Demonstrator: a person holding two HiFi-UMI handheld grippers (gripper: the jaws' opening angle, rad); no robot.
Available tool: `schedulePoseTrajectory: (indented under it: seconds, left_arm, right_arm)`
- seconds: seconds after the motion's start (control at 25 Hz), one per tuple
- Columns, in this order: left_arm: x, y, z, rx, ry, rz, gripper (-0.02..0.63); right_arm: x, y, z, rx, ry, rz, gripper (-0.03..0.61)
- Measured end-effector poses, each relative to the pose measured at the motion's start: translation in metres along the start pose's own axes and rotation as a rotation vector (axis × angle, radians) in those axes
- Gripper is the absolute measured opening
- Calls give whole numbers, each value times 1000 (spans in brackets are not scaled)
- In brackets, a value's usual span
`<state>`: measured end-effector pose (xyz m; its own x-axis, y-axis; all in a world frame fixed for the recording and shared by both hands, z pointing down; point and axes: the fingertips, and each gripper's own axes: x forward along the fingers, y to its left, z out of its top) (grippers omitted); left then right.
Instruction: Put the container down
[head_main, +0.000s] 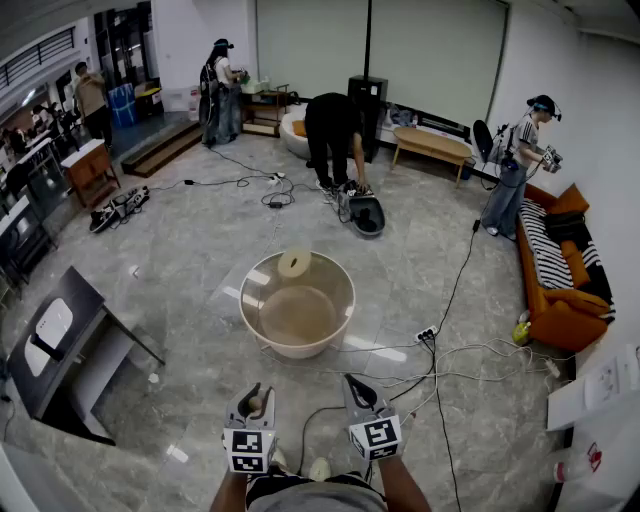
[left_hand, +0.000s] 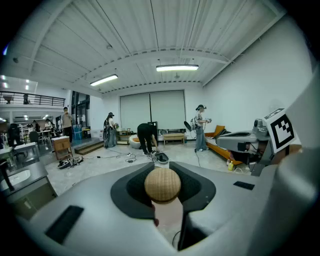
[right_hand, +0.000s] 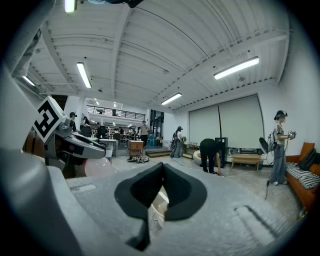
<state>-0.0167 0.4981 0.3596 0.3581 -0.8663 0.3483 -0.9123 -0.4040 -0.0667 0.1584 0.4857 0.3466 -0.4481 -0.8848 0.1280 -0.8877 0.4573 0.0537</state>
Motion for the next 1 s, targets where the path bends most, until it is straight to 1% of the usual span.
schedulePoseTrajectory:
  seconds: [0.36, 0.56, 0.68, 0.76, 1.0]
  left_arm:
    - [-2, 0, -2, -8, 1, 2, 107]
    - [2, 1, 14, -10, -20, 32, 107]
    - [12, -1, 10, -17, -16, 11, 107]
    - [20, 3, 13, -15, -15, 8, 107]
    - [61, 21, 14, -18, 10, 2, 107]
  right_arm:
    - [-4, 0, 5, 7, -23, -4, 0]
    - [-9, -9, 3, 3, -13, -12, 0]
    - [-6, -15, 2, 8, -12, -17, 0]
    - [3, -17, 0, 9, -14, -19, 0]
    - [43, -34, -5, 19, 3, -13, 0]
